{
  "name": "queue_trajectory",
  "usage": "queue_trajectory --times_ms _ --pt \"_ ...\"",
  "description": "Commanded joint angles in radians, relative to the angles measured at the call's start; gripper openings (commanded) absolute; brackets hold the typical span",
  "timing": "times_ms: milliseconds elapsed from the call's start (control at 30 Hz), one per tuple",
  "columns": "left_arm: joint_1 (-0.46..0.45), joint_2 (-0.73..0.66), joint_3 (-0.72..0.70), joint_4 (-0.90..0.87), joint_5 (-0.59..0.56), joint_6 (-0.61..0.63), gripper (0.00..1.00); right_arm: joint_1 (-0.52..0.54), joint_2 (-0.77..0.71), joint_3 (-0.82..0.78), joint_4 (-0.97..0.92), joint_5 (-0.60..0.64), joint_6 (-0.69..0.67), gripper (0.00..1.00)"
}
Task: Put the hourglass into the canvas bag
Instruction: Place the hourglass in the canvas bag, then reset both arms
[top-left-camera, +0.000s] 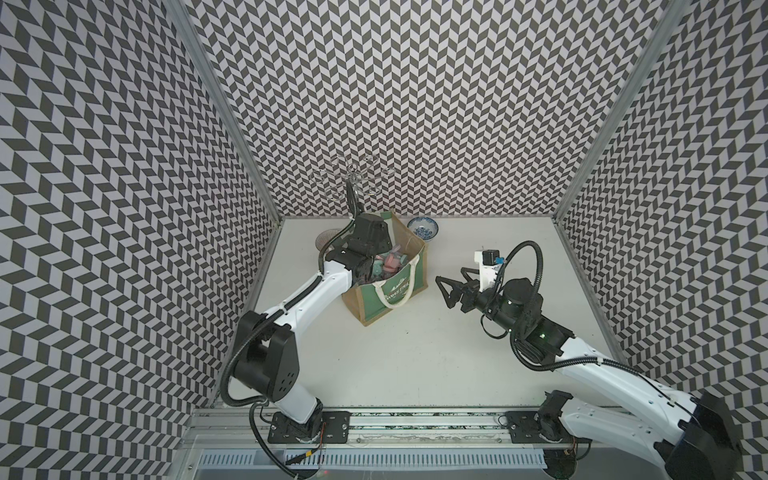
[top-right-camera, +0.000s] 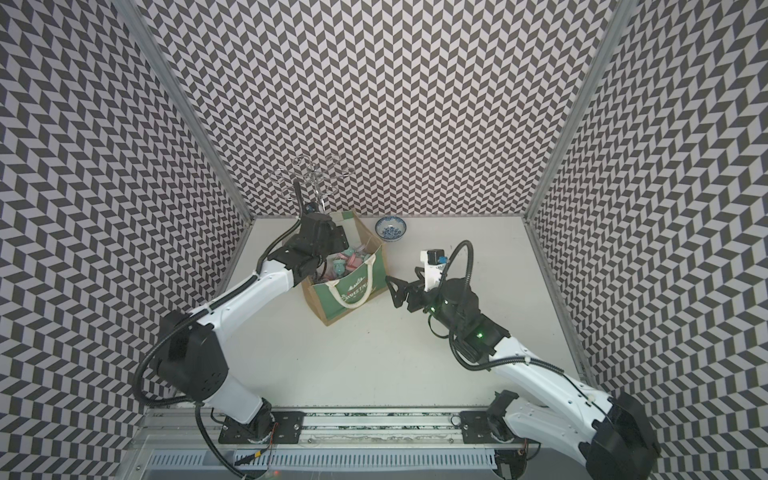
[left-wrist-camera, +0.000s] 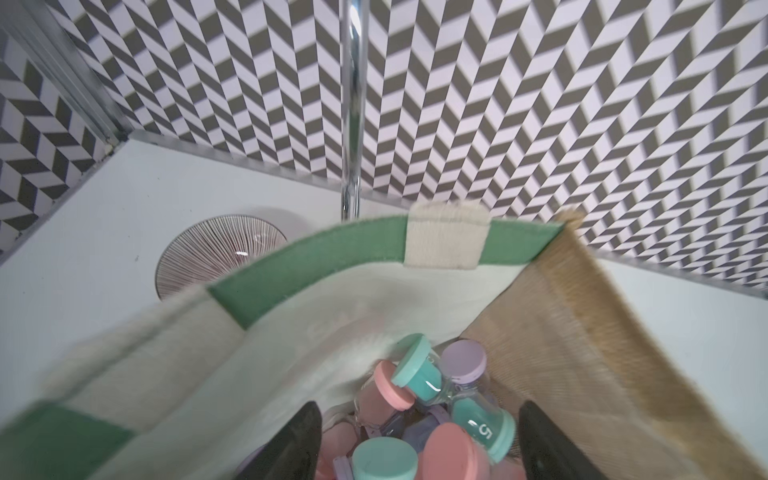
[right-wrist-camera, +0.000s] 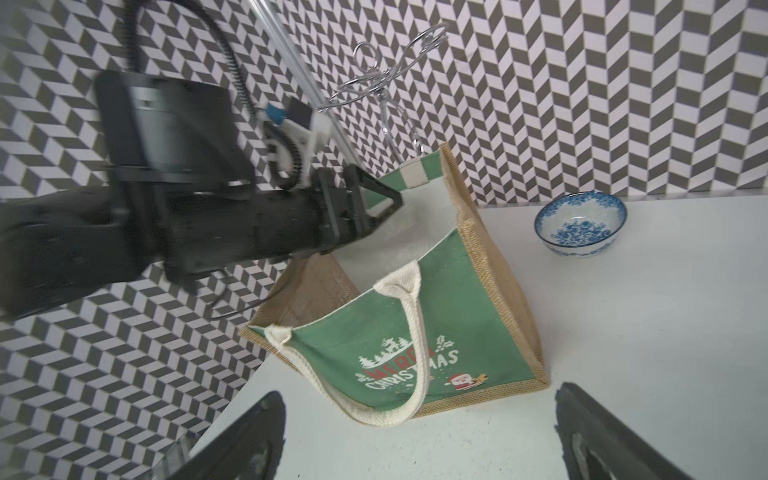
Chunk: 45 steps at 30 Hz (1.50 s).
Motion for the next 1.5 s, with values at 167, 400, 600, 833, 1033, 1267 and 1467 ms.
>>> queue_trajectory --times_ms 167,400,600,833,1033,1267,1467 --pt "0.073 -0.353 -0.116 0.014 -0.083 0.046 0.99 -0.215 -0.065 0.051 -0.096 0.300 0.027 0.99" --pt "0.253 -0.546 -0.476 0.156 -0.248 0.050 0.99 -0.435 -0.075 -0.129 0.104 0.483 -0.037 0.99" --pt "0.379 -0.429 -0.783 0.550 -0.230 0.145 0.99 -0.563 0.090 -0.232 0.315 0.520 -0.117 0.99" --pt "0.389 -0.233 -0.967 1.088 -0.144 0.354 0.99 -0.636 0.236 -0.298 0.495 0.496 -0.224 0.99" --pt "0.406 -0.089 -1.050 1.415 0.066 0.437 0.99 -0.701 0.410 -0.343 0.761 0.219 -0.274 0.99" --pt "0.424 0.014 -1.077 1.556 0.227 0.480 0.99 -0.701 0.517 -0.418 1.029 -0.129 -0.419 0.99" --pt "0.436 0.013 -1.067 1.533 0.245 0.474 0.99 -0.701 0.537 -0.436 1.096 -0.127 -0.419 0.99"
